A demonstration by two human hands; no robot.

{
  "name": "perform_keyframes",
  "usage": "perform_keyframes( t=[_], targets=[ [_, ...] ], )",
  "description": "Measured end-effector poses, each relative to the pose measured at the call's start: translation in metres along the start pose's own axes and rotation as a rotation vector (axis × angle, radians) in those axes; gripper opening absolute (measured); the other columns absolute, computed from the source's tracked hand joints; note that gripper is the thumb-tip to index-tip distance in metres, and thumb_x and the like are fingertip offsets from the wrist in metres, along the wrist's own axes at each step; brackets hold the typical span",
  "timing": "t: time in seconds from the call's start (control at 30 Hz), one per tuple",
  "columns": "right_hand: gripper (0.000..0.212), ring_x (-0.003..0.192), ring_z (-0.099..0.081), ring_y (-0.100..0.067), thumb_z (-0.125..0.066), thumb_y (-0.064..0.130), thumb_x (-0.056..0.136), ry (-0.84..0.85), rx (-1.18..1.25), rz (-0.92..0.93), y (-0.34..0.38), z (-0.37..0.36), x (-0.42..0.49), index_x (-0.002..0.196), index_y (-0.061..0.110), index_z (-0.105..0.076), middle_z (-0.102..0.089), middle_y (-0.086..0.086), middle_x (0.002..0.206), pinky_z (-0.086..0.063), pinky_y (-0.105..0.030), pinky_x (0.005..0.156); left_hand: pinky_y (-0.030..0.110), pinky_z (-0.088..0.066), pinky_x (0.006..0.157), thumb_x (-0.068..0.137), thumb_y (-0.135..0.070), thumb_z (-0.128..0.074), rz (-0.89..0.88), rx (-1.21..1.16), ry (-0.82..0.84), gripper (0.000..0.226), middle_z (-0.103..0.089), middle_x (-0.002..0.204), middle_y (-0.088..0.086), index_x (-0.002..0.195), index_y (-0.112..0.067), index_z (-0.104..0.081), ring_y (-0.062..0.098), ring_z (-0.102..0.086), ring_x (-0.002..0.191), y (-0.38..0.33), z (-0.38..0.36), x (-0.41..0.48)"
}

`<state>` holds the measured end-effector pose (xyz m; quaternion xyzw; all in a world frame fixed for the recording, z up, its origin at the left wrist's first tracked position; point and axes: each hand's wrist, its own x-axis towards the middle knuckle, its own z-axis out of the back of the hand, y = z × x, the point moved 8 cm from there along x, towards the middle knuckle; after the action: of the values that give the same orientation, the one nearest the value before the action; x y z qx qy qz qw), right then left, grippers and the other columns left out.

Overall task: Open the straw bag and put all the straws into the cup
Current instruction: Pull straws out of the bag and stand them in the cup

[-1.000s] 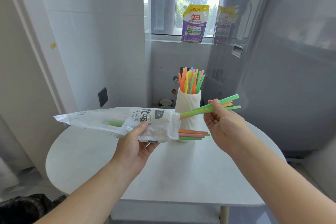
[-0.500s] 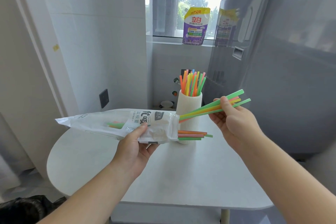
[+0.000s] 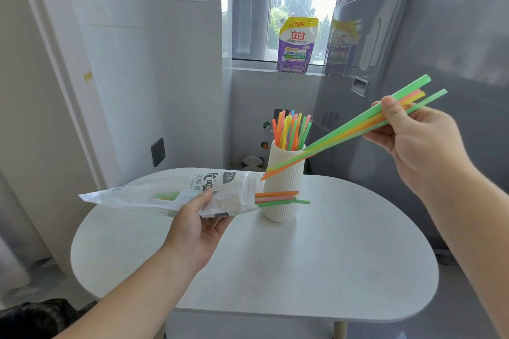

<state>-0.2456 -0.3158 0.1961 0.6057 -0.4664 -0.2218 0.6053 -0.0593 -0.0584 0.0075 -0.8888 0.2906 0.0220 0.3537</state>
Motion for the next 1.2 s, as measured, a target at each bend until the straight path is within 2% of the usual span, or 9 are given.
perform_keyframes(
  t=[0.1, 0.3, 0.43, 0.57, 0.83, 1.07, 1.2],
  targets=[
    [0.021, 0.082, -0.076, -0.015, -0.062, 0.026, 0.098, -0.01, -0.013, 0.059, 0.014, 0.005, 0.005, 0.091, 0.009, -0.07, -0.075, -0.002, 0.089, -0.061, -0.028, 0.074, 0.037, -0.065, 0.066, 0.098, -0.008, -0.06, 0.01, -0.009, -0.004, 0.017, -0.08, 0.087, 0.004, 0.114, -0.012, -0.068, 0.017, -0.078, 0.072, 0.0, -0.001, 0.0],
    [0.016, 0.086, -0.076, -0.015, -0.062, 0.025, 0.098, -0.037, -0.036, 0.213, 0.041, -0.001, -0.003, 0.089, 0.016, -0.072, -0.075, 0.003, 0.087, -0.061, -0.028, 0.077, 0.035, -0.064, 0.059, 0.098, -0.008, -0.061, 0.016, -0.01, -0.012, 0.019, -0.081, 0.088, 0.004, 0.116, -0.012, -0.068, 0.018, -0.078, 0.072, 0.002, 0.0, -0.001],
    [0.013, 0.082, -0.076, -0.01, -0.063, 0.026, 0.098, -0.047, -0.135, 0.375, 0.054, -0.014, -0.015, 0.089, 0.021, -0.072, -0.074, 0.008, 0.085, -0.061, -0.026, 0.075, 0.034, -0.064, 0.058, 0.098, -0.008, -0.061, 0.02, 0.012, -0.002, 0.026, -0.081, 0.092, 0.005, 0.124, -0.012, -0.066, 0.018, -0.078, 0.073, 0.004, -0.002, -0.002],
    [0.015, 0.082, -0.075, -0.005, -0.063, 0.03, 0.098, -0.049, -0.24, 0.497, 0.066, -0.021, -0.022, 0.096, 0.019, -0.072, -0.073, 0.013, 0.087, -0.061, -0.023, 0.074, 0.033, -0.063, 0.058, 0.098, -0.008, -0.061, 0.015, 0.014, -0.003, 0.032, -0.081, 0.094, 0.005, 0.13, -0.011, -0.064, 0.018, -0.078, 0.074, 0.003, -0.001, -0.003],
    [0.012, 0.08, -0.073, 0.003, -0.062, 0.028, 0.098, 0.058, -0.382, 0.561, 0.07, -0.038, -0.03, 0.101, 0.02, -0.07, -0.07, 0.017, 0.09, -0.059, -0.016, 0.073, 0.033, -0.063, 0.057, 0.098, -0.007, -0.06, 0.004, 0.012, 0.007, 0.03, -0.08, 0.091, 0.004, 0.127, -0.013, -0.065, 0.017, -0.078, 0.074, 0.0, 0.0, -0.002],
    [0.015, 0.079, -0.072, 0.004, -0.061, 0.028, 0.099, 0.104, -0.446, 0.564, 0.079, -0.043, -0.023, 0.105, 0.019, -0.071, -0.07, 0.016, 0.091, -0.058, -0.015, 0.074, 0.033, -0.063, 0.057, 0.097, -0.008, -0.062, 0.003, 0.021, 0.006, 0.031, -0.081, 0.095, 0.004, 0.127, -0.014, -0.065, 0.018, -0.078, 0.076, 0.0, 0.001, -0.001],
    [0.014, 0.079, -0.074, -0.001, -0.062, 0.028, 0.098, 0.114, -0.452, 0.58, 0.084, -0.051, -0.02, 0.102, 0.018, -0.072, -0.071, 0.014, 0.089, -0.06, -0.019, 0.072, 0.034, -0.063, 0.059, 0.097, -0.008, -0.062, 0.003, 0.028, 0.016, 0.028, -0.08, 0.105, 0.005, 0.124, -0.015, -0.066, 0.018, -0.078, 0.078, 0.0, 0.0, -0.001]
  ],
)
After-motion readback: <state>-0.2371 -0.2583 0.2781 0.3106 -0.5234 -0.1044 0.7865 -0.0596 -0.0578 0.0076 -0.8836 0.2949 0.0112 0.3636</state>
